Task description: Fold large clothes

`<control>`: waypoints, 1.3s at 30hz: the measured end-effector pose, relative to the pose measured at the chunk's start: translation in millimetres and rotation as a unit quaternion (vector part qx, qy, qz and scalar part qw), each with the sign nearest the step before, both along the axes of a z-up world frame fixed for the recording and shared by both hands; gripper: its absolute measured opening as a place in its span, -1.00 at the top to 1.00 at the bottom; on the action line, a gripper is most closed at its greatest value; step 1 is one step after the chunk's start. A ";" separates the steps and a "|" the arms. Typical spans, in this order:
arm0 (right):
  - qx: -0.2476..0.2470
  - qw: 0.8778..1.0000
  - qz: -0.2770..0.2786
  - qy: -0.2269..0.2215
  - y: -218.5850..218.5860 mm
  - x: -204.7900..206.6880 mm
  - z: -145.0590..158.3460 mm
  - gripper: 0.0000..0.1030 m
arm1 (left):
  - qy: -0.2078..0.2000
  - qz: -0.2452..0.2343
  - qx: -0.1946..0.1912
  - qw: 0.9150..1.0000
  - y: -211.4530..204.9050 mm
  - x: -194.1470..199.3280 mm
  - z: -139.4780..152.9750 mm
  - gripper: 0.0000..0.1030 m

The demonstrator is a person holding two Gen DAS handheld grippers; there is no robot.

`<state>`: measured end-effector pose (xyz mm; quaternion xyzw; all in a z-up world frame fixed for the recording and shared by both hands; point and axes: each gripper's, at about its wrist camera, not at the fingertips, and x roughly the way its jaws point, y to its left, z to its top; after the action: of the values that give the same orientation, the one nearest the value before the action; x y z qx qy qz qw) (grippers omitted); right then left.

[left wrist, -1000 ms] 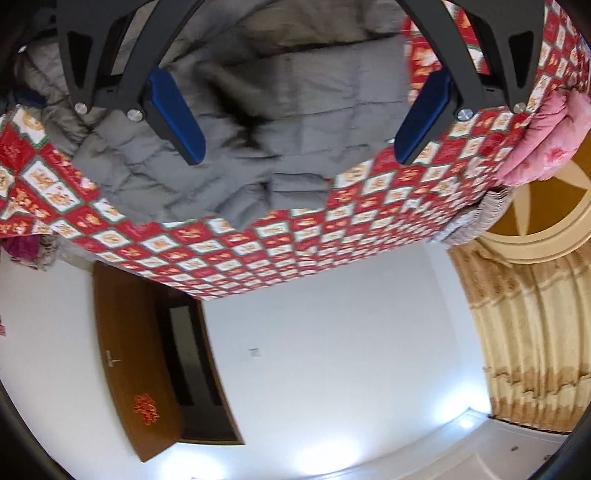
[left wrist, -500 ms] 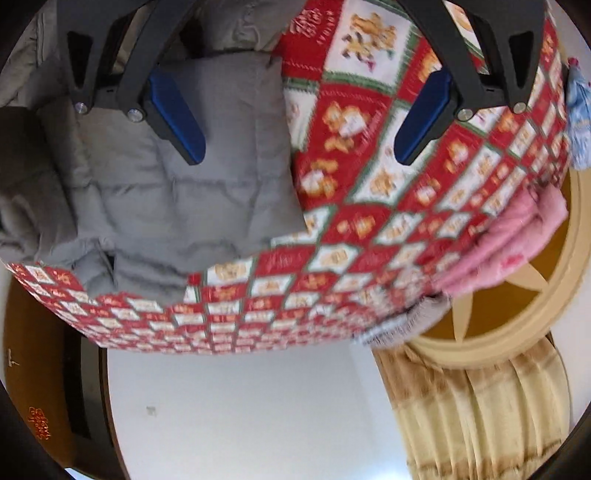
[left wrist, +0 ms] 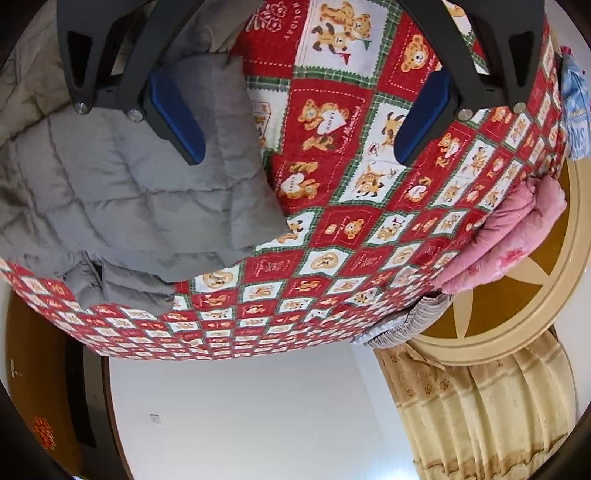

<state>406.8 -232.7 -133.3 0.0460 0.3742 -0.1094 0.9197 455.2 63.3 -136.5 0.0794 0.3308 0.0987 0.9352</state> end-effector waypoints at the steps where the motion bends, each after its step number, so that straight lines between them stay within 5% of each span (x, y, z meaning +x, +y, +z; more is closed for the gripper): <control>1: 0.006 1.000 -0.014 -0.003 -9.4 -5.5 3.1 -0.64 | 0.001 0.000 -0.009 1.000 -1.0 3.5 2.0 -1.00; 5: 0.022 0.999 -0.016 -0.041 -13.4 -8.3 29.0 -0.64 | -0.006 -0.014 -0.012 1.000 -17.8 16.4 12.5 -1.00; 9: 0.026 0.994 0.070 -0.080 20.5 28.3 48.8 -0.64 | -0.004 -0.034 -0.016 0.999 -39.5 37.1 10.4 -1.00; 16: 0.032 0.994 0.101 0.022 29.2 89.2 -2.6 -0.63 | 0.061 -0.079 -0.012 0.995 -62.0 48.3 -34.7 -1.00; 27: 0.062 0.993 0.092 0.037 7.3 68.7 -48.7 -0.63 | 0.078 -0.082 -0.018 0.993 -69.0 45.6 -57.3 -1.00; 31: 0.040 0.997 0.070 0.016 5.8 51.5 -29.8 -0.63 | 0.074 -0.078 -0.007 0.994 -65.4 37.6 -44.0 -1.00; 35: -0.026 0.996 0.060 -0.059 15.9 18.8 18.4 -0.63 | 0.035 -0.077 -0.010 0.996 -58.1 24.3 -17.5 -1.00; 39: -0.023 0.990 0.101 -0.092 36.3 29.1 39.0 -0.63 | 0.022 -0.078 -0.041 0.996 -61.5 30.3 -4.4 -1.00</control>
<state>435.9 -196.4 -94.4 -0.0035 0.2878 -0.0203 0.9575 485.5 1.8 -140.9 0.0688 0.3482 0.0100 0.9348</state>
